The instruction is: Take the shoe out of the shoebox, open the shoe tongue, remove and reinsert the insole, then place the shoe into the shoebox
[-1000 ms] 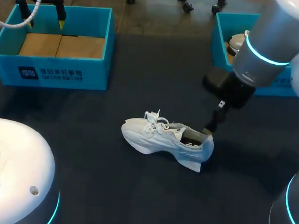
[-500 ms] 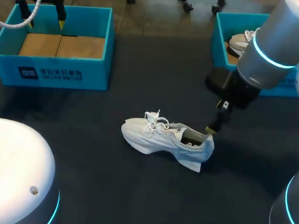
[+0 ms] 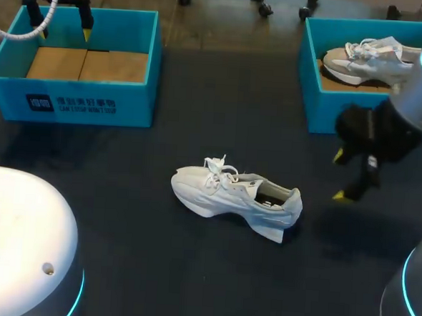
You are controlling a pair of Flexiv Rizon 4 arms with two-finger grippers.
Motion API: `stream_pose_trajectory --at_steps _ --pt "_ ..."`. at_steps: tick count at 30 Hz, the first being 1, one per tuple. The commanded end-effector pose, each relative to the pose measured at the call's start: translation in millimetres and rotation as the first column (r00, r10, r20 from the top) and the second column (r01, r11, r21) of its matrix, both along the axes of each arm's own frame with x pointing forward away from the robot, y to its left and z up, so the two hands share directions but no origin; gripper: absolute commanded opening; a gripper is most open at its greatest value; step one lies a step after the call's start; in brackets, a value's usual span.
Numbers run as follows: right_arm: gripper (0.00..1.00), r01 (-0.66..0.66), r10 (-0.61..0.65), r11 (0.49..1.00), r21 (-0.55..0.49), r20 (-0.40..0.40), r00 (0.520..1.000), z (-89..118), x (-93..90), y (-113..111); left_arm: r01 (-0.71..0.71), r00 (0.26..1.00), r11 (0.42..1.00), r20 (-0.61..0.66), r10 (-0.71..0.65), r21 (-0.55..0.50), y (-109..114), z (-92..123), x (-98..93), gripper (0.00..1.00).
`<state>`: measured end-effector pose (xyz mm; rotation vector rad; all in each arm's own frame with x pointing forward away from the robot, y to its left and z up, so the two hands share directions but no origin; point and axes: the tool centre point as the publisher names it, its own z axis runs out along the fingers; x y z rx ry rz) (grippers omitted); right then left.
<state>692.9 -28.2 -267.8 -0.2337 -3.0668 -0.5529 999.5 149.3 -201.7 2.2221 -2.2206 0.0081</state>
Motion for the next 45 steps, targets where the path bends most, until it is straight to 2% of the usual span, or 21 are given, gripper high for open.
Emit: stream_pose_trajectory --at_steps 1,7,10,17,20,22,45 --pt "1.00 -0.035 0.033 0.993 0.109 0.022 0.999 -14.6 1.0 -22.5 0.000 1.000 1.000 -0.001 0.000 0.002 0.3 0.8 0.0 1.00" --pt "1.00 -0.142 0.134 0.974 0.175 0.058 0.989 -30.2 5.0 -32.3 0.000 1.000 1.000 -0.001 0.000 0.002 0.3 0.8 0.0 1.00" --pt "1.00 -0.226 0.217 0.947 0.228 0.065 0.974 -35.7 7.5 -31.5 0.000 1.000 1.000 -0.001 0.000 0.002 0.3 0.8 0.0 1.00" --pt "1.00 -0.281 0.257 0.909 0.308 0.115 0.960 -43.9 12.9 -33.4 0.000 1.000 1.000 -0.001 0.000 0.002 0.3 0.8 0.0 1.00" --pt "1.00 -0.361 0.338 0.867 0.345 0.125 0.933 -46.0 11.8 -33.4 0.000 1.000 1.000 -0.001 0.000 0.002 0.3 0.8 0.0 1.00" --pt "1.00 -0.377 0.349 0.841 0.388 0.143 0.926 -46.4 12.3 -34.8 0.000 1.000 1.000 -0.001 0.000 0.002 0.3 0.8 0.0 1.00" --pt "1.00 -0.377 0.349 0.841 0.388 0.143 0.926 -46.4 12.3 -34.8 0.000 1.000 1.000 -0.001 0.000 0.002 0.3 0.8 0.0 1.00"
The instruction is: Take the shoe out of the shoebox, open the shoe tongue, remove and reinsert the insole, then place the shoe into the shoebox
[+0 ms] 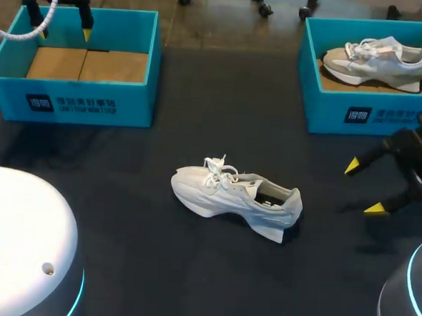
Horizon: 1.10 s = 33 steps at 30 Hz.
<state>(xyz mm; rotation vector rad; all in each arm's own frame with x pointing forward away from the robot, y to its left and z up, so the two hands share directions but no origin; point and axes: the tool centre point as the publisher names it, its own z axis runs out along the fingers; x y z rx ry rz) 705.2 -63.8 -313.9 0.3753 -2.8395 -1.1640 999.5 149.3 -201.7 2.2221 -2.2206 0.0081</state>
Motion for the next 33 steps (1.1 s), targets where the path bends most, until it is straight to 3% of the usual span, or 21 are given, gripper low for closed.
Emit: stream_pose_trajectory --at_steps 1,10,11,15,22,33 --pt "1.00 0.000 0.000 1.000 -0.002 0.002 1.000 -0.2 0.0 0.8 0.000 1.000 1.000 -0.002 0.000 0.002 0.3 0.8 0.0 1.00" --pt "1.00 0.000 0.000 1.000 -0.002 0.002 1.000 -0.2 0.0 0.8 0.000 1.000 1.000 -0.002 0.000 0.002 0.3 0.8 0.0 1.00" --pt "1.00 0.044 -0.044 0.999 -0.001 0.026 0.999 -4.4 -0.1 -0.3 0.000 1.000 1.000 -0.002 0.000 0.002 0.3 0.8 0.0 1.00" --pt "1.00 0.102 -0.111 0.989 0.108 0.089 0.990 -13.5 2.5 -5.6 0.000 1.000 1.000 -0.002 0.000 0.002 0.3 0.8 0.0 1.00" --pt "1.00 0.102 -0.113 0.987 0.127 0.077 0.991 -27.8 9.6 -9.1 0.000 1.000 1.000 -0.002 0.000 0.002 0.3 0.8 0.0 1.00" --pt "1.00 0.156 -0.172 0.969 0.192 0.074 0.982 -45.6 4.7 -18.5 0.000 1.000 1.000 -0.002 0.000 0.002 0.3 0.8 0.0 1.00"
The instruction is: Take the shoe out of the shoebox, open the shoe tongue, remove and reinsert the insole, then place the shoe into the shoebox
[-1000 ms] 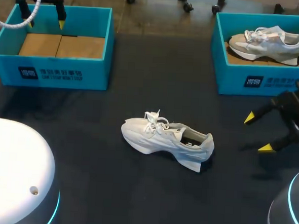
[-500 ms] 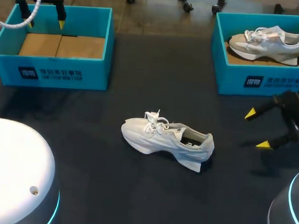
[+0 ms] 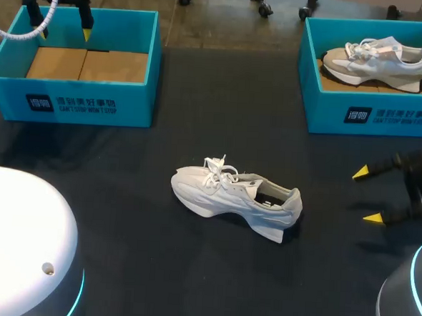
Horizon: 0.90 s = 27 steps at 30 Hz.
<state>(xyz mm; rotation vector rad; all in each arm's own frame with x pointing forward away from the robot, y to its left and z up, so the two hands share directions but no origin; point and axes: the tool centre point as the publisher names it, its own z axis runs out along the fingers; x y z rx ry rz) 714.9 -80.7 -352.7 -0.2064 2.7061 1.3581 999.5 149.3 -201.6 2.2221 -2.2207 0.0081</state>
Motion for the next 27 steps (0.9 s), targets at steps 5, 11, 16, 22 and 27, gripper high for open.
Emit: stream_pose_trajectory --at_steps 5,11,16,22,27 --pt "1.00 0.026 -0.028 0.997 0.066 0.019 0.999 -19.1 -7.0 -6.0 0.000 1.000 1.000 -0.002 0.000 0.002 0.3 0.8 0.0 1.00" --pt "1.00 0.025 -0.022 0.994 0.103 -0.032 0.999 -32.2 -5.9 -9.4 0.000 1.000 1.000 -0.002 0.000 0.002 0.3 0.8 0.0 1.00" --pt "1.00 0.037 -0.031 0.994 0.101 -0.058 0.998 -34.7 -7.5 -11.9 0.000 1.000 1.000 -0.002 0.000 0.002 0.3 0.8 0.0 1.00" --pt "1.00 0.037 -0.031 0.994 0.101 -0.058 0.998 -34.7 -7.5 -11.9 0.000 1.000 1.000 -0.002 0.000 0.002 0.3 0.8 0.0 1.00" --pt "1.00 0.037 -0.031 0.994 0.101 -0.058 0.998 -34.7 -7.5 -11.9 0.000 1.000 1.000 -0.002 0.000 0.002 0.3 0.8 0.0 1.00"
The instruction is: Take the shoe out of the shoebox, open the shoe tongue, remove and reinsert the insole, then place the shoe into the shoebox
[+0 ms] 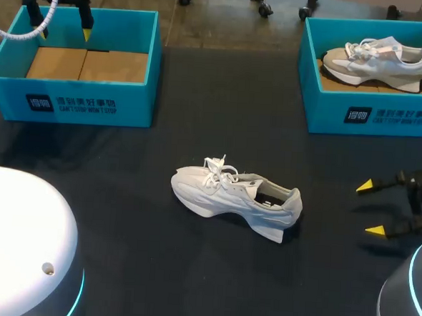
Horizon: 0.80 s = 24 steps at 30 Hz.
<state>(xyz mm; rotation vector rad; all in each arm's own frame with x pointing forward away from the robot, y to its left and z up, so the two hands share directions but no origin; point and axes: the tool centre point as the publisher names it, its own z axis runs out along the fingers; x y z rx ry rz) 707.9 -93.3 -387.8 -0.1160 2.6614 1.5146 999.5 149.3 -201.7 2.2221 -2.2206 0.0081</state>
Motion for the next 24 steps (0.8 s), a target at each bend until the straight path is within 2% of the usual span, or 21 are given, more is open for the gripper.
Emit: stream_pose_trajectory --at_steps 1,6,13,19,24 --pt "1.00 0.001 -0.001 1.000 -0.003 0.001 1.000 0.4 -0.5 0.7 0.000 1.000 1.000 -0.002 0.000 0.002 0.2 0.8 0.0 1.00" --pt "1.00 0.061 -0.061 0.998 0.003 0.023 0.998 -2.0 0.7 5.7 0.000 1.000 1.000 -0.002 0.000 0.002 0.2 0.8 0.0 1.00" --pt "1.00 0.184 -0.185 0.982 0.035 0.058 0.981 -10.8 2.5 34.4 0.000 1.000 1.000 -0.002 0.000 0.002 0.2 0.8 0.0 1.00" --pt "1.00 0.188 -0.189 0.981 0.054 0.029 0.981 -14.4 -0.3 51.7 0.000 1.000 1.000 -0.002 0.000 0.002 0.2 0.8 0.0 1.00" --pt "1.00 0.268 -0.270 0.961 0.069 0.013 0.963 -9.3 -4.1 65.3 0.000 1.000 1.000 -0.002 0.000 0.002 0.2 0.8 0.0 1.00"
